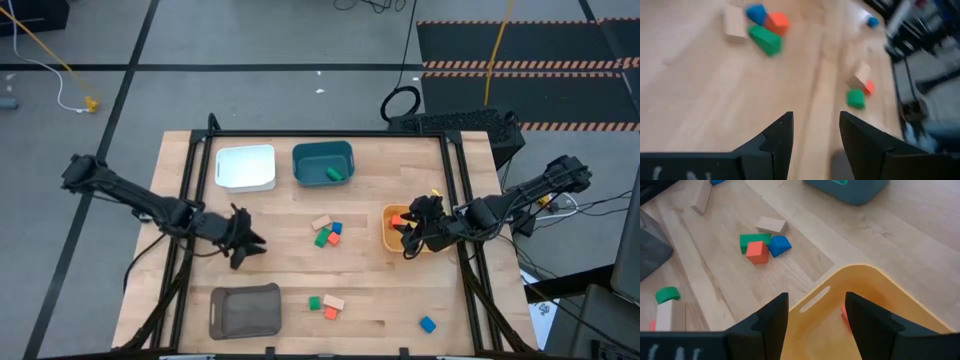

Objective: Sort & place blocks by color
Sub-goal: Put the middle left brown block into the white bin

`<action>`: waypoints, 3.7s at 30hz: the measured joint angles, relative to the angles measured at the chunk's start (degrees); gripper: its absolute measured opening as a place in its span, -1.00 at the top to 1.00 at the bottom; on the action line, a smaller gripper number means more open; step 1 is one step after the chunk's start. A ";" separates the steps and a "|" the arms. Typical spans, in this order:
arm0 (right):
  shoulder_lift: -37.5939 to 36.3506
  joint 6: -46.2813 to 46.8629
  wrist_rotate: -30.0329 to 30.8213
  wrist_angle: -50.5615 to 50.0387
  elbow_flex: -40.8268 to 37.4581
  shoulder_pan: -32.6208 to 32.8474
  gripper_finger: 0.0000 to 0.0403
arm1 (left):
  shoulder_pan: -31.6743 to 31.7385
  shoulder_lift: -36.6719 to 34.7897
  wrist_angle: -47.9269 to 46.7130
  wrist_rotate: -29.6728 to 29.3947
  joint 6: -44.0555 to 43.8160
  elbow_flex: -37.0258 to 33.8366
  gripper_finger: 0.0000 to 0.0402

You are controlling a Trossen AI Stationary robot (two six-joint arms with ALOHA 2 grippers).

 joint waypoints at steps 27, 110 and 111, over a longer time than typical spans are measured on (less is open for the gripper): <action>-0.01 2.27 -0.03 0.24 0.00 0.00 0.07 | -4.68 0.05 -21.16 -2.74 12.61 1.09 0.20; 0.00 3.24 -0.26 6.44 -0.02 0.00 0.07 | -7.41 11.58 -21.55 -4.11 21.32 1.22 -0.28; 0.00 3.24 -0.27 6.97 -0.01 0.02 0.07 | -7.41 11.69 -21.87 -4.31 22.44 1.22 -0.30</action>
